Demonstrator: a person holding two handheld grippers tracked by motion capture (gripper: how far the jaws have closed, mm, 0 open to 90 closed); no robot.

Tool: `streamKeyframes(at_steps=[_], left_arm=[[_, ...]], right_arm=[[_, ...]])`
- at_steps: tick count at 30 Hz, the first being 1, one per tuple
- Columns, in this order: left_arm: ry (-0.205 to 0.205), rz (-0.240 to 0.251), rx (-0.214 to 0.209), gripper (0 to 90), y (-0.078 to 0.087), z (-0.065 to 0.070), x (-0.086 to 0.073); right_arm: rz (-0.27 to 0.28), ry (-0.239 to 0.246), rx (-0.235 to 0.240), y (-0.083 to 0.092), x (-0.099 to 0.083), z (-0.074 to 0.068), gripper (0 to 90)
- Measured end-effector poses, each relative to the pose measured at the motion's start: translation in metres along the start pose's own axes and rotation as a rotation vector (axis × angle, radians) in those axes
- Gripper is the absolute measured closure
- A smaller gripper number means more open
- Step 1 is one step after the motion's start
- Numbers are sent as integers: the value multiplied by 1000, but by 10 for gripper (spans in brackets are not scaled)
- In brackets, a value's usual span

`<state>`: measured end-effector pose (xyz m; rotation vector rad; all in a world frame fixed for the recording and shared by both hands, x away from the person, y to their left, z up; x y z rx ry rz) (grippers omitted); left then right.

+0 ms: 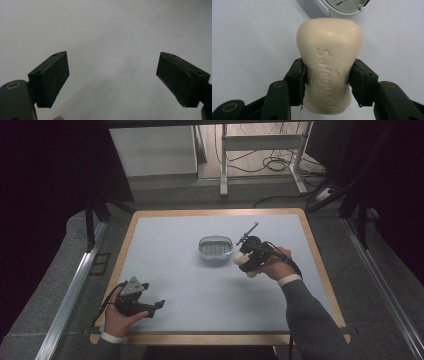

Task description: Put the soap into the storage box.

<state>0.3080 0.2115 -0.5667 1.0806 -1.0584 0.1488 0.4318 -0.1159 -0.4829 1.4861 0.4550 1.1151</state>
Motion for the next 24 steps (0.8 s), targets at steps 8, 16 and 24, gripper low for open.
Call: streamKeyframes(at_steps=[8,16,24], left_arm=[[-3,-4,4,116,-1,0,-1],[-3,-3,6,117,-1,0,-1],[-4,-3,7,116,0,-1,-1]], right_arm=[[9,-1,-14,1,6,3,496],[13,2,-14,0,12,6,496],[12,7,-14,-4,17,9,495]])
Point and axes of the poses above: each handheld gripper's, and its own axes: y roughly backward along the jaws, x roughly out of its top, z roughly to its right, the point moved 7 cm from there along -y, roughly forward along the jaws, and after that the axes turned 2 degrees about y, right-handed, at the moved point
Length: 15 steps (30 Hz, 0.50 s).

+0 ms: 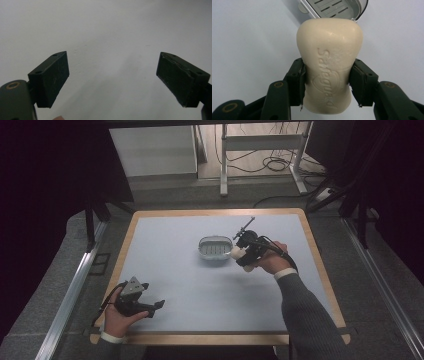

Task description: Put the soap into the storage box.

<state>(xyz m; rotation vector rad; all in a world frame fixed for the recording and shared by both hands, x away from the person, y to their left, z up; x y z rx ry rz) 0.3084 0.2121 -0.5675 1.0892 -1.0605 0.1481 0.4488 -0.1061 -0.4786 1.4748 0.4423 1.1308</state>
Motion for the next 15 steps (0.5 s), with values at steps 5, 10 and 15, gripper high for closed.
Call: streamKeyframes(at_steps=[5,10,15], left_arm=[[0,-2,-1,116,-1,0,0],[0,-1,1,116,0,0,0],[-1,-2,-1,117,0,0,0]], right_arm=[[0,-3,4,0,3,2,495],[11,4,-2,1,9,4,495],[9,10,0,1,15,6,495]])
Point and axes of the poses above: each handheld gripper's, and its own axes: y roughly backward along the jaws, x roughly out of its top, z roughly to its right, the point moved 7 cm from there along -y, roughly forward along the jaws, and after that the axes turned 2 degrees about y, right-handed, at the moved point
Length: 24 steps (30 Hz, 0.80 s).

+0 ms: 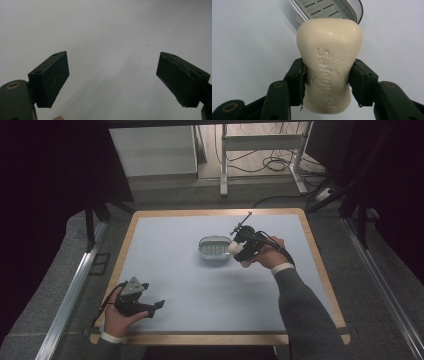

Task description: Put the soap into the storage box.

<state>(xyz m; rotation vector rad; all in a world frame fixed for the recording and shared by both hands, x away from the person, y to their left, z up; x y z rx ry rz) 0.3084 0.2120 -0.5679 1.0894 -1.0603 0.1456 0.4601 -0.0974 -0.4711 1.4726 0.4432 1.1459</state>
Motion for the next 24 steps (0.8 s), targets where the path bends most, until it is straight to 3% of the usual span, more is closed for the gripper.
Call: streamKeyframes(at_steps=[24], left_arm=[[-2,1,1,116,1,0,0]], right_arm=[[12,-3,1,-7,21,11,495]])
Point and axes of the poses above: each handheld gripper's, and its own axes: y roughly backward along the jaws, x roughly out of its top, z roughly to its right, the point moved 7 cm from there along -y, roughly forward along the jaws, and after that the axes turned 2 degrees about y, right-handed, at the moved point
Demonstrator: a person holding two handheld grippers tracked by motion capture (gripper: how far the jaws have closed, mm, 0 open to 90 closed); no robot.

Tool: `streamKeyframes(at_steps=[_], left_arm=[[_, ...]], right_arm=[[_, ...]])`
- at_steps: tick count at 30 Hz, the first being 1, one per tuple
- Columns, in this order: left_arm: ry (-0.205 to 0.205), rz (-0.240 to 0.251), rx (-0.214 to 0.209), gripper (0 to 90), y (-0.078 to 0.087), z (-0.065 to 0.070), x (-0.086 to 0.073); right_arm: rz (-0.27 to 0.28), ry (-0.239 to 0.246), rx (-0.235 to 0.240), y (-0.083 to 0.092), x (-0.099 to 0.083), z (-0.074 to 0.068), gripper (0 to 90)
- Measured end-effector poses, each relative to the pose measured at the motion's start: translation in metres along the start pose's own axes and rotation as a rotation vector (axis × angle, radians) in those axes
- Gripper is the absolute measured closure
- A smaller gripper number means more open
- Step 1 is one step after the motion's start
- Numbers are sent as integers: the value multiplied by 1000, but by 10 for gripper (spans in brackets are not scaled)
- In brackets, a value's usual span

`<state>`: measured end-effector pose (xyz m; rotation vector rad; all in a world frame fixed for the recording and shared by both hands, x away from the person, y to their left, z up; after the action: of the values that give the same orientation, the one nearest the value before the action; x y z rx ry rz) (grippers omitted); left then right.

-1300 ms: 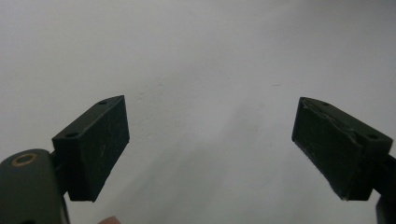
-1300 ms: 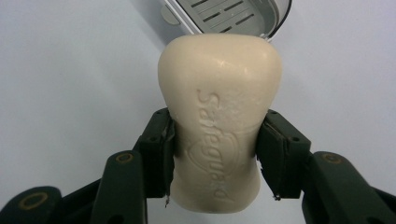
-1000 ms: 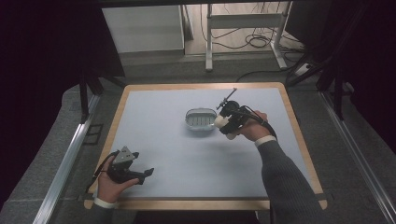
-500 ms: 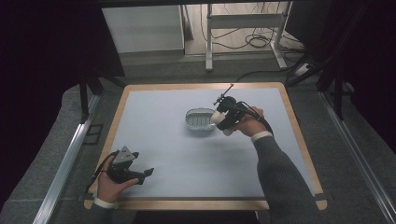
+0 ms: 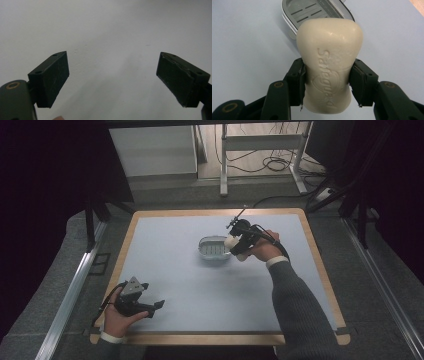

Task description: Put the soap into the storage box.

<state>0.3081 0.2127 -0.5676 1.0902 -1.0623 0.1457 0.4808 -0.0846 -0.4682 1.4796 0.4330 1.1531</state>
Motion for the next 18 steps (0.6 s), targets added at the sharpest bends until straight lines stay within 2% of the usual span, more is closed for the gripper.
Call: streamKeyframes(at_steps=[13,18], left_arm=[[-3,-2,1,116,1,-1,0],[17,2,-2,117,2,-5,-2]], right_arm=[[5,11,1,-7,14,0,495],[9,16,-2,-7,17,2,495]])
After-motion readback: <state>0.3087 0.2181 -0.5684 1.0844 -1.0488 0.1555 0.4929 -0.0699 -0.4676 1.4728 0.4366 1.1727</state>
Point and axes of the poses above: each handheld gripper's, and its own axes: y roughly backward along the jaws, x roughly out of its top, z roughly to its right, the point moved 7 cm from there along -y, roughly forward along the jaws, and after that the axes turned 2 degrees about y, right-handed, at the moved point
